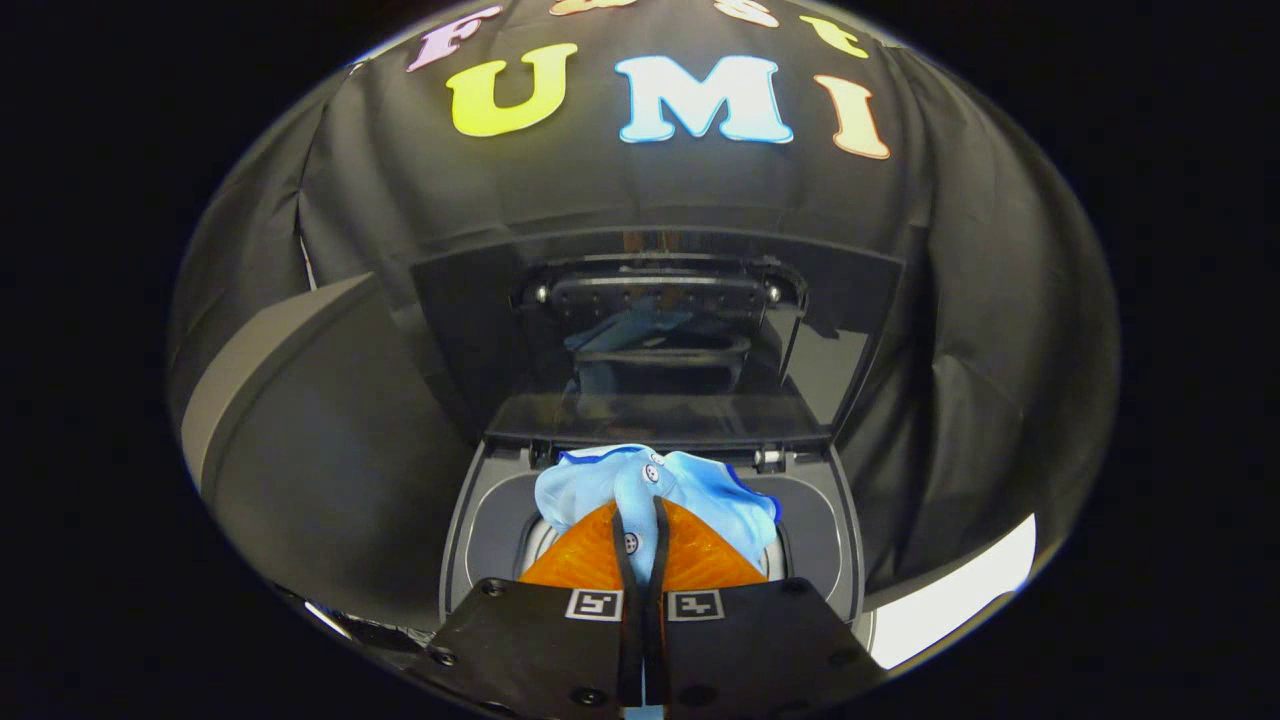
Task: Put the clothes into the washing machine and then close the washing machine lid.
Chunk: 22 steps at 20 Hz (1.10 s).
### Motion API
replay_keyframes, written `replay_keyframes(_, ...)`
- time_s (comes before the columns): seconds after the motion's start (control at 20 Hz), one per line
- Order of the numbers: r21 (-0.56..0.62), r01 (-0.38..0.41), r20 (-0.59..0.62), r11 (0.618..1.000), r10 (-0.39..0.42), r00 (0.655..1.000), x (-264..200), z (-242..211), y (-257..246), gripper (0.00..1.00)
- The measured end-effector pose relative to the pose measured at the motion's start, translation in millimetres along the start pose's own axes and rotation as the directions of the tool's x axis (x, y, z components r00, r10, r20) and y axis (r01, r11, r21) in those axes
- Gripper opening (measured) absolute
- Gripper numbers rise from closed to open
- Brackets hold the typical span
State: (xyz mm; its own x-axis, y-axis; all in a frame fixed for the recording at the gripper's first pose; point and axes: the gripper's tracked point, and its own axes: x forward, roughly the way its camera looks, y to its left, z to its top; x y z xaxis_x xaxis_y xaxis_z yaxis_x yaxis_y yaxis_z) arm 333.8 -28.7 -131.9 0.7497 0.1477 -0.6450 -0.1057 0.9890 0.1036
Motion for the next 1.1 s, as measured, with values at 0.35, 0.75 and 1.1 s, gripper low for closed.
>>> replay_keyframes(0.35,-0.011,0.014,-0.077,1.000,-0.014,0.997,14.7,-22.8,-3.1,0.03)
replay_keyframes(0.75,-0.004,0.021,-0.091,1.000,-0.022,0.996,15.8,-34.7,-10.6,0.51)
replay_keyframes(1.1,0.001,0.015,-0.087,1.000,-0.015,0.996,7.8,-37.0,-7.9,0.97)
